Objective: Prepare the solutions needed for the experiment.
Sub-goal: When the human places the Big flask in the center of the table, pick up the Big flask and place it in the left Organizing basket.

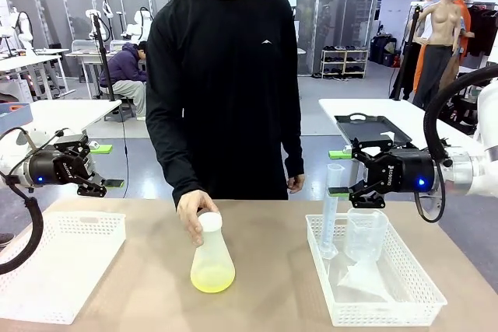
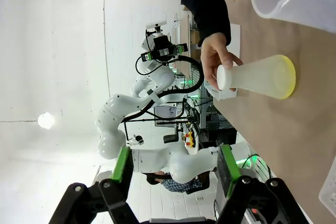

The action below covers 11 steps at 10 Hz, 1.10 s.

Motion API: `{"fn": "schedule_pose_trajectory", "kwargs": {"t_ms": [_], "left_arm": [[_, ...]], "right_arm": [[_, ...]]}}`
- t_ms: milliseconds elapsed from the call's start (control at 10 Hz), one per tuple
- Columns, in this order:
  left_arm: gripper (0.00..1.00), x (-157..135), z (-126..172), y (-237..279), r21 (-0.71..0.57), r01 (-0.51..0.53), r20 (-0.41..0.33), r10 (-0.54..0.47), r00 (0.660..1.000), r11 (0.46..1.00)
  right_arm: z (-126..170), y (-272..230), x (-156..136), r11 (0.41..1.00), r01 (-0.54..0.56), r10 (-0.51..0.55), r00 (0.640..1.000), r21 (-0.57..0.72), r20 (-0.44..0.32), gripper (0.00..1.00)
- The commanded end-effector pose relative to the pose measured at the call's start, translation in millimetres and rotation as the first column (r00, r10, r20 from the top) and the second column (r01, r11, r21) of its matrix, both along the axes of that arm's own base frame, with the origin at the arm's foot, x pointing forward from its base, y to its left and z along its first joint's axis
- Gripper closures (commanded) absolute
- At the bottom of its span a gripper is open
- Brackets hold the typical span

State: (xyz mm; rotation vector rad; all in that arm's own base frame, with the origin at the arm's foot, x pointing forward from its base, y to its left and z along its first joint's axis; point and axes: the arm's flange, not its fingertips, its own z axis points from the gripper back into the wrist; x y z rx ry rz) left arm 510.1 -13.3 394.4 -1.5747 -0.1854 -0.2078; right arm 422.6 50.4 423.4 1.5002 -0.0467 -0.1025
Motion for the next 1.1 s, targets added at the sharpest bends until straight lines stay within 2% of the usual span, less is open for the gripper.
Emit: {"fn": "schedule_pose_trajectory", "kwargs": {"t_ms": [0,1000], "left_arm": [[0.0,-1.1,1.4,-0.3,-0.009,0.007,0.003,-0.007,1.0,1.0],[0.0,-1.1,1.4,-0.3,-0.009,0.007,0.003,-0.007,1.0,1.0]], "right_arm": [[0.4,-1.1,-0.5,1.0,-0.005,0.005,1.0,0.007,0.004,0.19],[0.4,-1.1,-0.5,1.0,-0.005,0.005,1.0,0.007,0.004,0.19]]}}
